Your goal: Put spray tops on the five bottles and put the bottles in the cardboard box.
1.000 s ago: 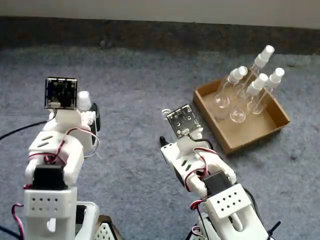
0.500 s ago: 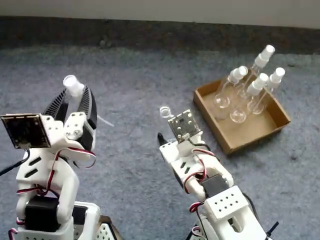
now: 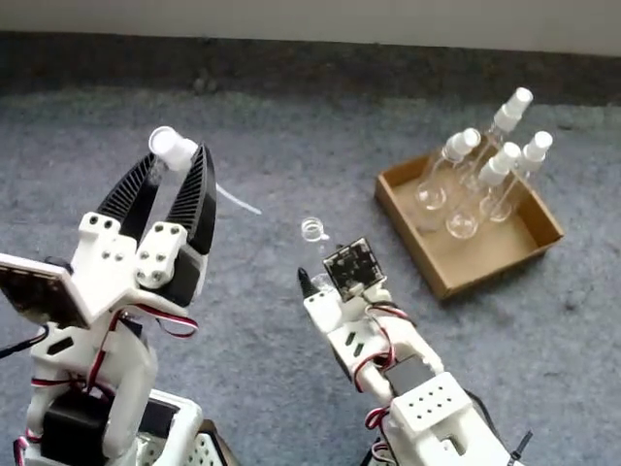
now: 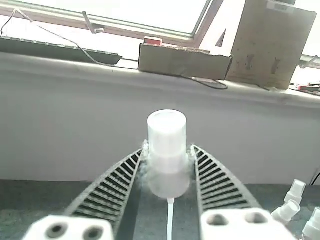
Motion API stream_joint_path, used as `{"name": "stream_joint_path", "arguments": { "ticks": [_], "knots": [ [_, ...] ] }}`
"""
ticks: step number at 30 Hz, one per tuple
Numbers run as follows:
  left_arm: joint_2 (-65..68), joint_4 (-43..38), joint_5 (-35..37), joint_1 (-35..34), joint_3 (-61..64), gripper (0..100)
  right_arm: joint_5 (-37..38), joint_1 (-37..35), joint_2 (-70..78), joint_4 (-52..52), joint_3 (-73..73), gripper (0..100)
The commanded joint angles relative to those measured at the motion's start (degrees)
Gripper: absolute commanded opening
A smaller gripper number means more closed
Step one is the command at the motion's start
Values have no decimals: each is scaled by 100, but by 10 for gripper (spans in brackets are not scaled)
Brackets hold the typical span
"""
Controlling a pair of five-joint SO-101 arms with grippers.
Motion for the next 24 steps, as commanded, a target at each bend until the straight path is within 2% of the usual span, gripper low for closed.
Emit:
{"name": "stream_joint_path", "arguments": {
  "ticks": [1,7,16,21,24],
  "knots": [
    [-4,-44,70,119,-418,6,-9,-92,-163,-251,40,130],
    [-4,-18,70,198,-409,6,-9,-84,-602,673,-251,130],
    [233,-35,70,426,-462,6,-9,-84,-3204,2062,-242,127],
    [1077,-18,105,444,-1288,6,0,-84,-3855,2202,198,127],
    [1596,79,79,725,-1947,6,0,-101,-4092,2202,470,127]
  ]
}}
